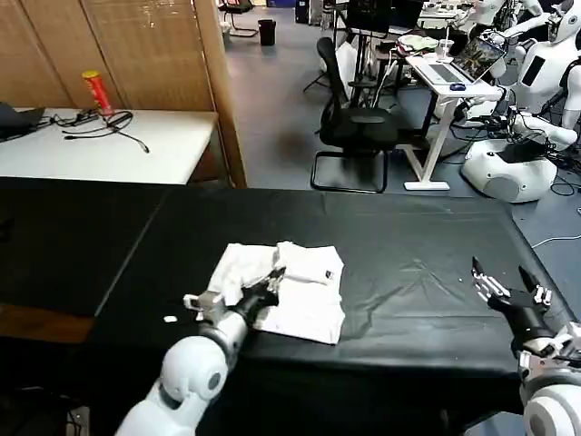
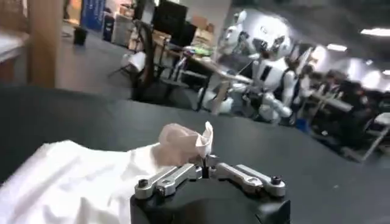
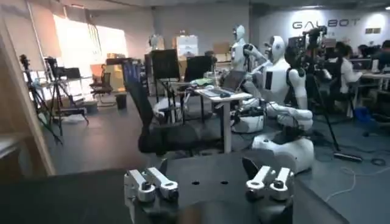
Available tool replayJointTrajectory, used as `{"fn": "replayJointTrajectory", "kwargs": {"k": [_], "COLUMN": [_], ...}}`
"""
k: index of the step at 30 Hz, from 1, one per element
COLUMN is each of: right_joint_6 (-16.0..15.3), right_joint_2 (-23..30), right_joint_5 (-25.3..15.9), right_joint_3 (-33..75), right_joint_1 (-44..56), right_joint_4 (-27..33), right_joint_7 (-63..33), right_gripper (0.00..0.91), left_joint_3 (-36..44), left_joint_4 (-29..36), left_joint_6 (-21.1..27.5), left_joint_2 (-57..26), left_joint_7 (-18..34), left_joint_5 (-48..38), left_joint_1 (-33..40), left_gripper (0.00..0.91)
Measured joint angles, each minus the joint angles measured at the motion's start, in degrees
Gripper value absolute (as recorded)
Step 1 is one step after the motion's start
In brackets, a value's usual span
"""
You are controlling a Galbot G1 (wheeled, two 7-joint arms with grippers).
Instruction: Fold and organize the clothes.
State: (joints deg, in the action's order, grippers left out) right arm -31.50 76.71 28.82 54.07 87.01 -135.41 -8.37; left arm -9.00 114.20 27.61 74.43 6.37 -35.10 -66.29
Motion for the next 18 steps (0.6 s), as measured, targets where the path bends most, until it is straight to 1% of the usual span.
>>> {"fn": "replayJointTrajectory", "kwargs": {"k": [8, 16, 18], "right_joint_6": [0.0, 0.1, 0.1], "right_joint_2": [0.5, 0.8, 0.8], "right_joint_5": [-0.5, -0.9, -1.0], "right_joint_3": [-0.2, -0.6, -0.9], "right_joint_1": [0.5, 0.6, 0.6], "right_joint_4": [-0.1, -0.1, -0.1], "right_joint_7": [0.0, 0.1, 0.1], "right_gripper": [0.878, 0.878, 0.878], "left_joint_3": [2.5, 3.1, 3.1], "left_joint_4": [-1.9, -5.2, -6.0], "left_joint_6": [-0.3, -1.8, -2.4], "left_joint_2": [3.5, 6.8, 7.3], "left_joint_7": [-0.2, -0.3, -1.1], "left_joint_5": [-0.7, 2.2, 3.2], "left_joint_1": [0.4, 1.1, 1.0], "left_gripper": [0.000, 0.000, 0.000]}}
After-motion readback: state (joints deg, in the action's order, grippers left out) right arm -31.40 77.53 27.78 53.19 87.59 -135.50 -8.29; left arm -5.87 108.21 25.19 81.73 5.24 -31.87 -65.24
